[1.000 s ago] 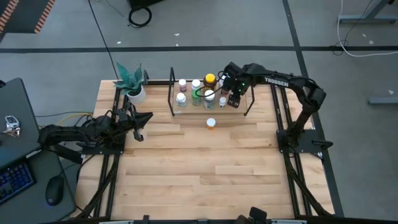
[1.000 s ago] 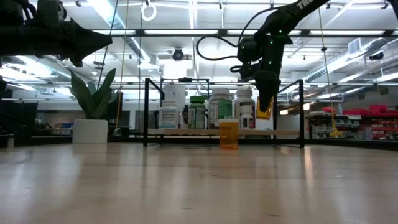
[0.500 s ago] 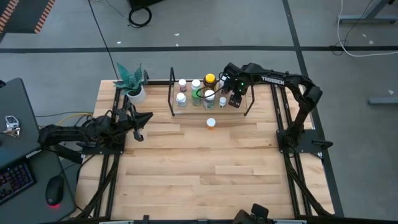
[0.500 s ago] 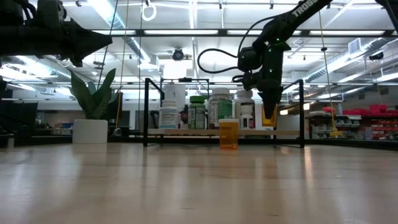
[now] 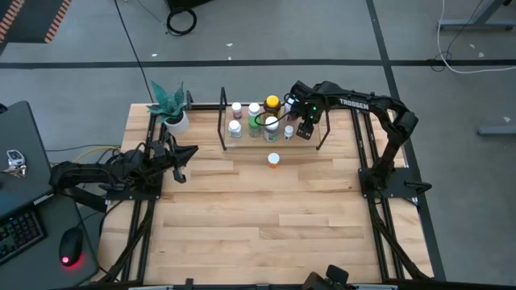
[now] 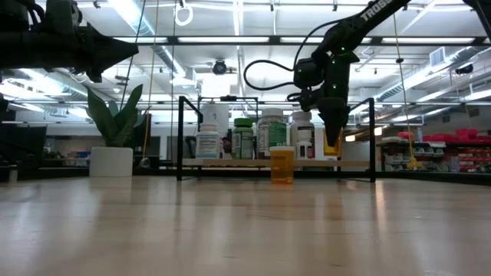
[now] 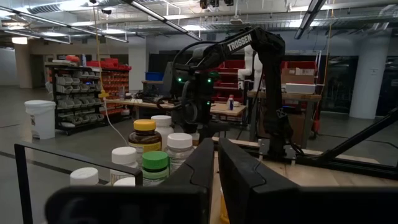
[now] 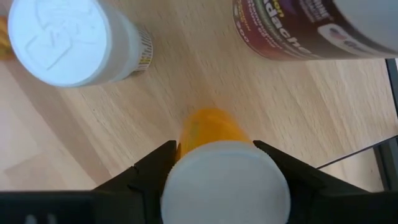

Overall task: Pick and place medicine bottles onto shelf by color
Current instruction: Put the right orange pill bottle on the shelf

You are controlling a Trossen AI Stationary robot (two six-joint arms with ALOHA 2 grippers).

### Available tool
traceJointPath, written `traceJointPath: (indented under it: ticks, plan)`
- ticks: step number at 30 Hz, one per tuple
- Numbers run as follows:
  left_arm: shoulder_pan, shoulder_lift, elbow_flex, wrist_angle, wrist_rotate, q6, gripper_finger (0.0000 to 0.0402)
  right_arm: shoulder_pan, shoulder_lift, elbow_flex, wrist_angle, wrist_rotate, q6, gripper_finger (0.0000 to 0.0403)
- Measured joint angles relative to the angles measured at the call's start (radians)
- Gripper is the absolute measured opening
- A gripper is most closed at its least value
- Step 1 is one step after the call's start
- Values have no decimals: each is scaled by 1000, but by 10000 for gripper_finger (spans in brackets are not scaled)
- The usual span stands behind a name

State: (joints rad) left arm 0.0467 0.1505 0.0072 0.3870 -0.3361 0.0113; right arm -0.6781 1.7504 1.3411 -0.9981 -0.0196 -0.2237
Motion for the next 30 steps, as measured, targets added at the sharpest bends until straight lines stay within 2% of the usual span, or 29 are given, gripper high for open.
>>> traceJointPath:
  ticks: [8, 18, 30]
  plan:
    - [0, 0, 0, 0, 0, 0, 40, 1, 0, 0, 0, 0, 8, 232]
    - [0, 0, 0, 0, 0, 0, 29, 4, 0, 0, 0, 0, 23, 241]
    - [0, 0, 0, 0, 0, 0, 39, 8, -1, 0, 1, 2, 41, 297]
